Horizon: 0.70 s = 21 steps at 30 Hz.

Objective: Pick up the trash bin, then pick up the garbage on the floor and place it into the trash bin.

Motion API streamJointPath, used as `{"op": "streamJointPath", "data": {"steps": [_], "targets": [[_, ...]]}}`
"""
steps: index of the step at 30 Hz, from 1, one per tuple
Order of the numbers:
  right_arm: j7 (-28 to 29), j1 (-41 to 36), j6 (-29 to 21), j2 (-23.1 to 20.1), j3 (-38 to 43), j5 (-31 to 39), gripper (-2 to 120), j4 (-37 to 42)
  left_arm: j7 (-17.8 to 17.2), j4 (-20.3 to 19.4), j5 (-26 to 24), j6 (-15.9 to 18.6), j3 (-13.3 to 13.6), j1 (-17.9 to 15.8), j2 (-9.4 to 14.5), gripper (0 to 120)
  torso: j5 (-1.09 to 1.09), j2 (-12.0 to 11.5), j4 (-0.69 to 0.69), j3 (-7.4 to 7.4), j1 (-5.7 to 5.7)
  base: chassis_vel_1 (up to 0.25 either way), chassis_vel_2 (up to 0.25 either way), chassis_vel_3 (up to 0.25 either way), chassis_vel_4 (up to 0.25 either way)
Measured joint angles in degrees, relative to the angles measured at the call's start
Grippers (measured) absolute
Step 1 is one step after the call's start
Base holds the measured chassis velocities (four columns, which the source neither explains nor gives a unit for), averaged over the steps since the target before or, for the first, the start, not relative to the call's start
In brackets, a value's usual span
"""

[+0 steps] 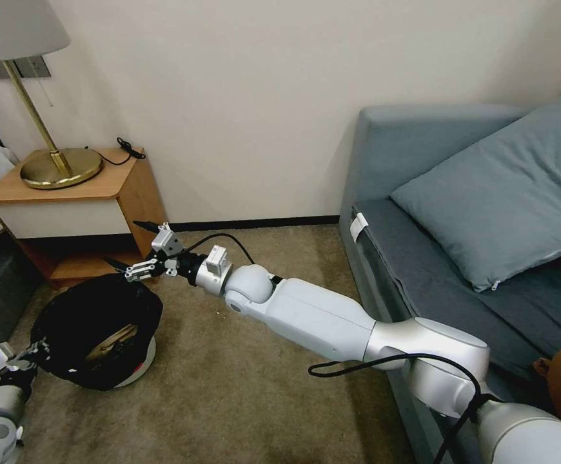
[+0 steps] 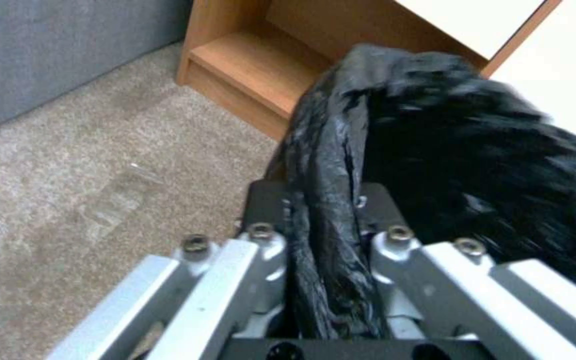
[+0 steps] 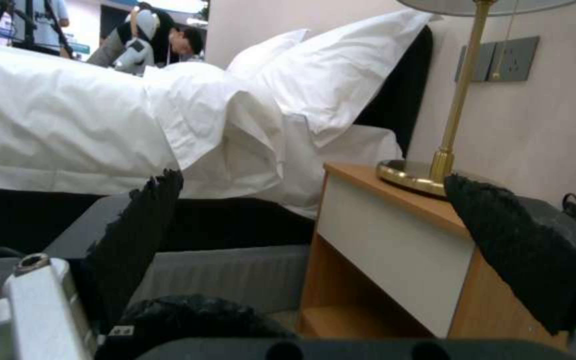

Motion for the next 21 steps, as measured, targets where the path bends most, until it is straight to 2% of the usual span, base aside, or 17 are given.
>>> {"op": "streamJointPath", "data": {"steps": [1, 2, 5, 6, 7, 8, 10, 11, 13, 14, 15, 16, 17, 20, 21], "targets": [[0.0, -0.1, 0.0, 0.1, 0.0, -0.1, 100, -0.1, 0.0, -0.2, 0.1, 0.0, -0.4, 0.3, 0.2, 28, 0.0, 0.0, 0.0, 0.0, 0.0, 0.0, 0.0, 0.0, 0.0], [0.0, -0.1, 0.0, 0.1, 0.0, -0.1, 100, -0.1, 0.0, -0.2, 0.1, 0.0, -0.4, 0.3, 0.2, 28, 0.0, 0.0, 0.0, 0.0, 0.0, 0.0, 0.0, 0.0, 0.0], [1.0, -0.1, -0.6, 0.6, -0.3, -0.2, 100, -0.1, 0.2, -1.0, 0.1, -0.3, -1.4, 1.0, 0.7, 41, 0.02, 0.0, 0.01, 0.0, 0.0, 0.0, 0.0, 0.0, 0.0], [1.0, -0.1, -0.6, 0.6, -0.3, -0.2, 100, -0.1, 0.2, -1.0, 0.1, -0.3, -1.4, 1.0, 0.7, 41, 0.02, 0.0, 0.01, 0.0, 0.0, 0.0, 0.0, 0.0, 0.0], [2.2, -0.1, -1.3, 0.9, -0.3, -0.3, 100, 0.0, 0.2, -1.3, 0.1, -0.5, -1.8, 1.3, 1.0, 50, 0.02, 0.0, 0.01, 0.0, 0.0, 0.0, 0.0, 0.0, 0.0], [2.2, -0.1, -1.3, 0.9, -0.3, -0.3, 100, 0.0, 0.2, -1.3, 0.1, -0.5, -1.8, 1.3, 1.0, 50, 0.02, 0.0, 0.01, 0.0, 0.0, 0.0, 0.0, 0.0, 0.0], [5.1, 0.4, -3.0, 1.7, -0.4, -0.3, 100, 0.3, 0.6, -1.9, 0.2, -1.1, -2.7, 2.1, 1.3, 60, 0.01, 0.0, 0.01, 0.0, 0.0, 0.0, 0.0, 0.0, 0.0], [5.1, 0.4, -3.0, 1.7, -0.4, -0.3, 100, 0.3, 0.6, -1.9, 0.2, -1.1, -2.7, 2.1, 1.3, 60, 0.01, 0.0, 0.01, 0.0, 0.0, 0.0, 0.0, 0.0, 0.0], [8.0, 0.9, -4.7, 2.6, -0.4, -0.8, 100, 0.3, 1.6, -3.2, 1.6, -2.0, -4.0, 3.3, 1.4, 73, 0.0, 0.0, 0.01, 0.0, 0.0, 0.0, 0.0, 0.0, 0.0], [8.0, 0.9, -4.7, 2.6, -0.4, -0.8, 100, 0.3, 1.6, -3.2, 1.6, -2.0, -4.0, 3.3, 1.4, 73, 0.0, 0.0, 0.01, 0.0, 0.0, 0.0, 0.0, 0.0, 0.0], [8.9, 1.1, -5.3, 2.7, -0.3, -0.9, 100, 0.3, 2.0, -3.9, 2.4, -2.1, -4.5, 3.8, 1.4, 76, 0.0, 0.0, 0.01, 0.0, 0.0, 0.0, 0.0, 0.0, 0.0], [10.8, 1.5, -6.4, 3.1, -0.3, -0.9, 100, 0.4, 2.8, -5.1, 4.9, -2.8, -5.5, 4.5, 1.3, 85, 0.0, 0.0, 0.01, 0.0, 0.0, 0.0, 0.0, 0.0, 0.0], [10.8, 1.5, -6.4, 3.1, -0.3, -0.9, 100, 0.4, 2.8, -5.1, 4.9, -2.8, -5.5, 4.5, 1.3, 85, 0.0, 0.0, 0.01, 0.0, 0.0, 0.0, 0.0, 0.0, 0.0], [14.6, 2.3, -8.7, 3.5, -0.2, 0.4, 100, 0.8, 3.9, -7.1, 9.6, -4.5, -7.0, 5.6, 1.2, 99, 0.0, 0.0, 0.01, 0.0, 0.0, 0.0, 0.0, 0.0, 0.0], [14.6, 2.3, -8.7, 3.5, -0.2, 0.4, 100, 0.8, 3.9, -7.1, 9.6, -4.5, -7.0, 5.6, 1.2, 99, 0.0, 0.0, 0.01, 0.0, 0.0, 0.0, 0.0, 0.0, 0.0]]}}
